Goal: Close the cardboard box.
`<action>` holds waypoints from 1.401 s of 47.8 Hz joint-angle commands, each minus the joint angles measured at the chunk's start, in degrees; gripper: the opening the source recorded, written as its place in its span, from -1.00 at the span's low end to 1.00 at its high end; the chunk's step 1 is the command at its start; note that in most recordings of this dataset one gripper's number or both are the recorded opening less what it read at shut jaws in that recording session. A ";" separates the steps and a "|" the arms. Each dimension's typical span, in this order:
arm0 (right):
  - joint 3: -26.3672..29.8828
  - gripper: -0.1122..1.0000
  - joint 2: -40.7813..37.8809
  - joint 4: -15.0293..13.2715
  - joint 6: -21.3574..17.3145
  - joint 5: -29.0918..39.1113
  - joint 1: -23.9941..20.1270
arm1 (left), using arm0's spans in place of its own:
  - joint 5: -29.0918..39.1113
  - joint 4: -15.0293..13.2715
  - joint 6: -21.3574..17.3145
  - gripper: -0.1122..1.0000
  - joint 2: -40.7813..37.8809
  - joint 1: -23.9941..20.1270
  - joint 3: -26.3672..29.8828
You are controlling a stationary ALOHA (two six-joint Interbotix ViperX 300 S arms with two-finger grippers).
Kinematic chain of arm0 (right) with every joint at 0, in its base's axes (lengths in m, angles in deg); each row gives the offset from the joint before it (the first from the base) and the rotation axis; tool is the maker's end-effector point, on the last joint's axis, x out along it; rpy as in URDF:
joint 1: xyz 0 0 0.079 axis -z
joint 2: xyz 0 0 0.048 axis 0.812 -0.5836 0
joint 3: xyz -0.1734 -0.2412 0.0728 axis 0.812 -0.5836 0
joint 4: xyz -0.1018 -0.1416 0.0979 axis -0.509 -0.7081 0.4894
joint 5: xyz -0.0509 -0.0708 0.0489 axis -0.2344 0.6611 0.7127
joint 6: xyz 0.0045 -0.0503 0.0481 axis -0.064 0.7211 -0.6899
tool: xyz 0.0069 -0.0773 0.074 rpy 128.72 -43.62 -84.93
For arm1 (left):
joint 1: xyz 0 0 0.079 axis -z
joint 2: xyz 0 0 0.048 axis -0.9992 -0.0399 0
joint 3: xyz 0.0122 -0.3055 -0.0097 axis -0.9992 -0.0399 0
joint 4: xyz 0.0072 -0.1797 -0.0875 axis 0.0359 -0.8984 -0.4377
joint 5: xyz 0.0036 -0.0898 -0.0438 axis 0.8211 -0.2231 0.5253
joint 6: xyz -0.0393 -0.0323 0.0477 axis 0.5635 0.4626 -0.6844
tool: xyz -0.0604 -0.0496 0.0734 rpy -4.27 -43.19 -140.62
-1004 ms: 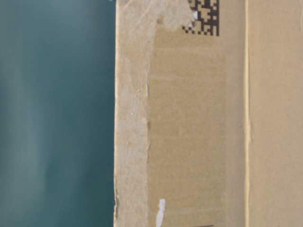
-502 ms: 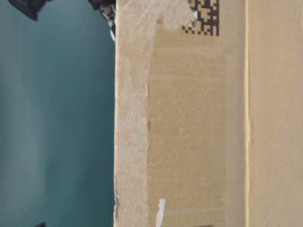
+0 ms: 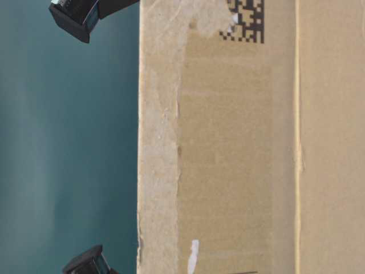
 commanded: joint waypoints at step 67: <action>0.88 -0.80 0.70 0.35 -0.09 -0.44 -0.18 | 2.20 0.09 -1.93 -0.80 -10.28 -7.65 16.35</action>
